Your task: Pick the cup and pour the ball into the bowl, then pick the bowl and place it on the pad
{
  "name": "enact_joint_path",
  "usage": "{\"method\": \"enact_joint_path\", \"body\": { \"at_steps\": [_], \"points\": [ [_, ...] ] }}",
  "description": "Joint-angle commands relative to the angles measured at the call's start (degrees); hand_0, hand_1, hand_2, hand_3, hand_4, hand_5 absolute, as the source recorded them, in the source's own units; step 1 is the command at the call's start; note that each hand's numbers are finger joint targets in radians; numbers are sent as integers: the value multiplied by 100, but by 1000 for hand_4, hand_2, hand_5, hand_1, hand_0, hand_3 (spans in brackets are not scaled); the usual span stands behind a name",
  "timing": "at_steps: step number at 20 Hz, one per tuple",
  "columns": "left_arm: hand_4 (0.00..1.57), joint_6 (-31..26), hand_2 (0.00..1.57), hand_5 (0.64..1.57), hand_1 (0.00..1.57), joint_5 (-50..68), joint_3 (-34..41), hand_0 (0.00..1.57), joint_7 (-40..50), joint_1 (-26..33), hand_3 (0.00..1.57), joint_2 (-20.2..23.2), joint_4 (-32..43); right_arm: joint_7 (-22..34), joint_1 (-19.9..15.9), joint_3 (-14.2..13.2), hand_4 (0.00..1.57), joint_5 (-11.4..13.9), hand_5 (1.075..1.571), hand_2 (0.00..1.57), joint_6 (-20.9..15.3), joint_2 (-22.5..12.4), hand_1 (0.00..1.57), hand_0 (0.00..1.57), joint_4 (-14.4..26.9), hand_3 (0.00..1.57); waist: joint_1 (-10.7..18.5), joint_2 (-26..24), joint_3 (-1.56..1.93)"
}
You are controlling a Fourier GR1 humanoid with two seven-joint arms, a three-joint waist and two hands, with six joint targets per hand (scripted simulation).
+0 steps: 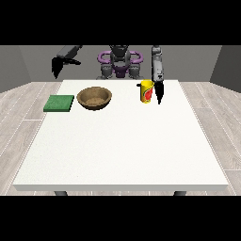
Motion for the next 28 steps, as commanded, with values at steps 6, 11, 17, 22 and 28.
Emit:
{"method": "enact_joint_path", "body": {
  "at_steps": [6, 11, 17, 22, 28],
  "points": [
    [0, 406, 0, 1526, 0, -105, -16, 0, -483, -549, 0, -90, 1242, -306, 2, 6, 0, 175, 1571, 0, 79, 18, 0, 0, 504, 0, 21, -135, 0],
    [1329, 1503, 1571, 1287, 1245, -774, -201, 1245, -1287, -352, 1571, 29, 1104, -638, -245, -200, 0, 20, 1570, 0, 293, -225, 0, 0, 477, 0, -282, 379, 6],
    [1482, 2189, 1571, 1252, 1324, -1062, -302, 1324, -1113, -151, 1571, -245, 1136, -289, -278, -421, 0, -188, 1570, 0, 405, -494, 0, 0, 614, 0, -250, 106, 1],
    [1532, 2277, 1571, 1304, 1341, -1580, -809, 1341, 439, -547, 1571, 15, 856, 246, -201, -510, 0, -218, 1570, 0, 352, -595, 0, 0, 1187, 0, 91, -989, 11],
    [1571, 2151, 1571, 1291, 1450, -2514, -1086, 1450, 1635, -1051, 1571, 1710, 886, 216, 107, -329, 0, -23, 1569, 0, 183, -294, 0, 0, 1255, 0, 255, -1498, 21]
  ]
}}
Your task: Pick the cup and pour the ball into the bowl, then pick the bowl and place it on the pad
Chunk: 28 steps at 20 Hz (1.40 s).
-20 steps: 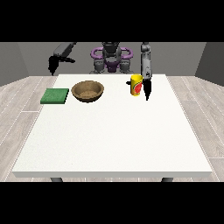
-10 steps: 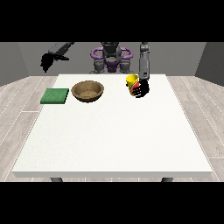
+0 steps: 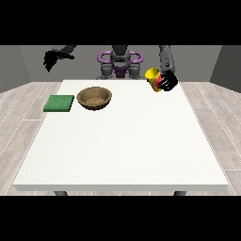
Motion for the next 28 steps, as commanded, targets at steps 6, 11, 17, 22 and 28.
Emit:
{"method": "enact_joint_path", "body": {
  "at_steps": [6, 11, 17, 22, 28],
  "points": [
    [1571, 79, 1571, 1274, 1486, -1306, -740, 1486, 2279, -1187, 1571, 609, -142, -433, 69, -84, 0, 60, 1568, 0, 294, -119, 0, 0, 687, 0, -40, -183, -15],
    [1571, 341, 1571, 1274, 1486, -1843, -1069, 1486, 3037, -1251, 1571, 47, -425, -601, 44, -204, 0, -47, 1569, 0, 544, -245, 0, 0, 1009, 0, 28, -232, -20],
    [1523, 757, 1571, 1241, 1498, -3273, -1862, 1498, 4361, -1695, 1571, -215, -62, 35, -305, -159, 0, -255, 1570, 0, 540, -288, 0, 0, 886, 0, -270, -477, -19],
    [1571, 272, 1571, 1244, 1554, -4471, -2640, 1554, 5331, -2551, 1571, -396, -22, -410, -271, -142, 0, -15, 1571, 0, 515, -267, 0, 0, 1283, 0, -142, -521, -9],
    [1571, -262, 1571, 1204, 1482, -5790, -3793, 1482, 5699, -2778, 1571, -920, 200, -480, -463, -205, 0, -48, 1571, 0, 633, -424, 0, 0, 1416, 0, -240, -372, -9]
  ]
}}
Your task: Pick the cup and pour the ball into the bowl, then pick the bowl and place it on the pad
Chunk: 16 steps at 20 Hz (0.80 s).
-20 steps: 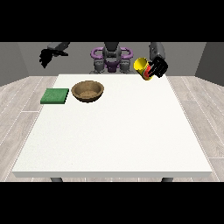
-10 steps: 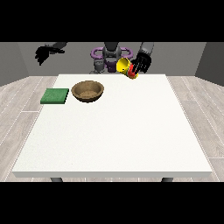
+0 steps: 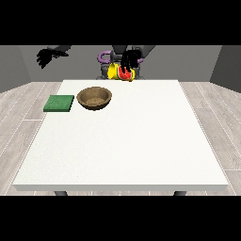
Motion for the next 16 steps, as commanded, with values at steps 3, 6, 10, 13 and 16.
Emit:
{"method": "enact_joint_path", "body": {
  "at_steps": [3, 6, 10, 13, 16],
  "points": [
    [1571, -673, 1571, 1019, 1494, -1286, -1080, 1494, 540, -364, 1571, -627, 210, -328, -170, -19, 0, 69, 1571, 0, 9, 10, 0, 0, 214, 0, -21, 269, -2],
    [1556, -1270, 1571, 1164, 1533, -1923, -1657, 1533, 499, -596, 1571, -592, 432, -68, -260, -11, 0, 19, 1570, 0, 74, -71, 0, 0, 320, 0, -16, 130, -1],
    [1474, -1515, 1571, 1234, 1479, -2449, -2052, 1479, 405, -524, 1571, -444, 632, -147, -156, 182, 0, 180, 1571, 0, -139, 235, 0, 0, 149, 0, -30, 55, -12],
    [1529, -1787, 1571, 1143, 1451, -2629, -2132, 1451, 295, -350, 1571, -549, 565, 90, 20, 78, 0, 31, 1571, 0, 136, -41, 0, 0, 153, 0, -64, -220, -14],
    [1529, -1856, 1571, 1129, 1446, -2817, -1952, 1446, 187, -521, 1571, -532, 467, 101, -134, 100, 0, -10, 1570, 0, 87, 35, 0, 0, 82, 0, 14, -8, -15]
  ]
}}
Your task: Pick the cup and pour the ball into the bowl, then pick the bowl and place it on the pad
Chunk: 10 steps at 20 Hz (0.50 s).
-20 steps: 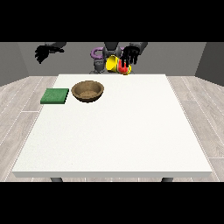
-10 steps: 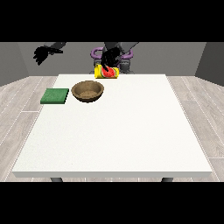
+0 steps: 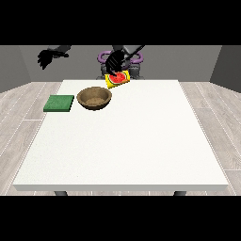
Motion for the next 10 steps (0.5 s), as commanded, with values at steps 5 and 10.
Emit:
{"method": "enact_joint_path", "body": {
  "at_steps": [5, 10],
  "points": [
    [1495, 630, 1571, 1222, 1480, 923, 1259, 1480, -139, 203, 1571, 213, -551, 432, -12, -76, 104, -132, 1565, 0, -266, 116, 0, 0, 15, 0, 418, 44, -26],
    [1513, 1672, 1543, 1196, 1236, 2643, 2941, 1236, 114, 787, 1425, 67, -1258, 333, 245, -193, 104, -195, 1565, 0, -289, 132, 0, 0, 0, 0, 747, 35, -62]
  ]
}}
